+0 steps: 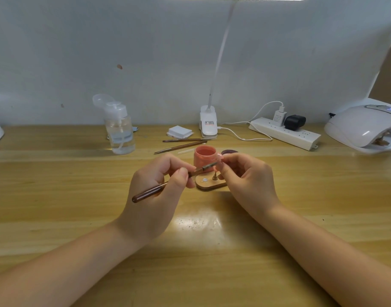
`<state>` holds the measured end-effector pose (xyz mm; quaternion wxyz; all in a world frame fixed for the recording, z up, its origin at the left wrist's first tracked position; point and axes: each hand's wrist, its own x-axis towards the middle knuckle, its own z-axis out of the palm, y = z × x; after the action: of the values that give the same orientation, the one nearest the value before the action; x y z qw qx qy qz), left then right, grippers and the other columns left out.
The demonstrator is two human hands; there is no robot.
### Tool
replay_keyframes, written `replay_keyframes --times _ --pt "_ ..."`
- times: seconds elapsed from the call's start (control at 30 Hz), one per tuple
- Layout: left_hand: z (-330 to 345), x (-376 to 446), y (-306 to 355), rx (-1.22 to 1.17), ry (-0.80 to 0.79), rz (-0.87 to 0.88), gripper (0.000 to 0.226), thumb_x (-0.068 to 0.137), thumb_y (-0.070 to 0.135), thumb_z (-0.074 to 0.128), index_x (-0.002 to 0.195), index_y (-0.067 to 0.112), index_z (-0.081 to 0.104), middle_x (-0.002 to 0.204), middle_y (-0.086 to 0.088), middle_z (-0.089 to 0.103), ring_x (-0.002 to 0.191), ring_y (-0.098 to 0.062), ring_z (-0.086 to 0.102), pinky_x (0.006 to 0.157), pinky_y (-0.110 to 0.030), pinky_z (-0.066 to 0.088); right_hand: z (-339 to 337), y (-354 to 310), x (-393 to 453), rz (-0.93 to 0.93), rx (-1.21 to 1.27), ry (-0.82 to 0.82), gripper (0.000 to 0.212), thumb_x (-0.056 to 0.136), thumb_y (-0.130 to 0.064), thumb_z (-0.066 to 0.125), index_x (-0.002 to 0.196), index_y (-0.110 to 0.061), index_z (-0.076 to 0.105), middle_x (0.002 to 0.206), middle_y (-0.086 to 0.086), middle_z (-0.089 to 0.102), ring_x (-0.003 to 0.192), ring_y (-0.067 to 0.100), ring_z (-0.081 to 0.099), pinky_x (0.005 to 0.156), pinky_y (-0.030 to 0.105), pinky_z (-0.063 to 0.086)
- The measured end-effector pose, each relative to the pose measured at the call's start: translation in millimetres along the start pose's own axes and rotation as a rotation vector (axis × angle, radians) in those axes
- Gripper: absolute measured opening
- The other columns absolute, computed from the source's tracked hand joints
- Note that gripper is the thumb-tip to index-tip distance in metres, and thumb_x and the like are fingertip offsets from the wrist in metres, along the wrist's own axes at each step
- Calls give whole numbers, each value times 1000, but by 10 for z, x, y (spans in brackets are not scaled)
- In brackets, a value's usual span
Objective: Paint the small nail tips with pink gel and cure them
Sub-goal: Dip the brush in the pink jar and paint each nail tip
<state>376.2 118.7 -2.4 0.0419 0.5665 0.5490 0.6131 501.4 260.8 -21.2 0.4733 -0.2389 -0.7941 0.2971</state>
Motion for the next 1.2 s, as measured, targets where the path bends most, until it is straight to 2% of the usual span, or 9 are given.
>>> replay_keyframes --times 0.17,0.3,0.4,0.53,0.67,0.77,0.9,1.03,1.2 --pt "20 11 -22 35 24 -54 16 90 21 52 92 20 68 80 9 71 82 -8 67 71 -12 45 3 -1 1 -3 4 2 10 86 -12 70 95 -12 72 75 0 72 68 9 68 67 37 57" --pt "-1 1 -11 59 8 -24 21 86 32 49 88 21 67 76 8 70 80 -9 65 72 -15 45 -1 3 1 3 1 -3 10 86 -13 70 95 -12 72 76 0 71 69 10 68 66 38 57" --pt "-2 16 14 73 35 -12 23 87 36 48 94 25 67 83 11 71 83 -10 65 72 -15 45 -6 0 2 -3 -2 -10 10 85 -13 70 95 -12 72 77 0 71 70 11 68 67 37 58" --pt "8 10 0 124 -7 -3 18 89 30 60 102 24 71 90 8 72 90 -16 64 78 -27 47 -7 -6 0 -6 0 -8 9 85 -13 70 94 -12 71 77 0 71 70 12 68 66 38 58" --pt "-7 -1 -17 155 -22 9 19 85 32 58 95 23 72 84 7 71 88 -15 63 74 -16 41 -14 10 13 68 30 8 8 86 -12 69 91 -19 70 76 -1 71 71 14 69 68 42 57" --pt "-14 8 3 119 -6 23 23 86 36 52 95 25 70 84 12 71 86 -16 63 73 -18 42 -12 15 20 93 52 8 6 86 -15 70 91 -19 70 77 0 71 72 16 69 69 43 57" --pt "4 17 1 132 -21 24 18 88 32 58 100 28 70 90 11 72 89 -17 63 75 -21 43 -6 12 13 87 53 1 6 86 -14 70 92 -16 71 77 0 71 71 16 69 69 43 57" --pt "-14 13 -31 140 -21 9 22 84 34 52 90 22 70 80 7 70 84 -15 62 71 -14 38 -14 4 14 89 58 -1 10 86 -14 70 89 -23 68 77 -1 71 71 14 69 68 41 58" --pt "4 19 6 115 -9 32 21 87 37 52 97 28 68 87 12 71 87 -18 63 73 -22 44 -8 0 9 82 58 -8 9 86 -13 70 91 -20 69 78 0 71 71 16 69 67 42 58"
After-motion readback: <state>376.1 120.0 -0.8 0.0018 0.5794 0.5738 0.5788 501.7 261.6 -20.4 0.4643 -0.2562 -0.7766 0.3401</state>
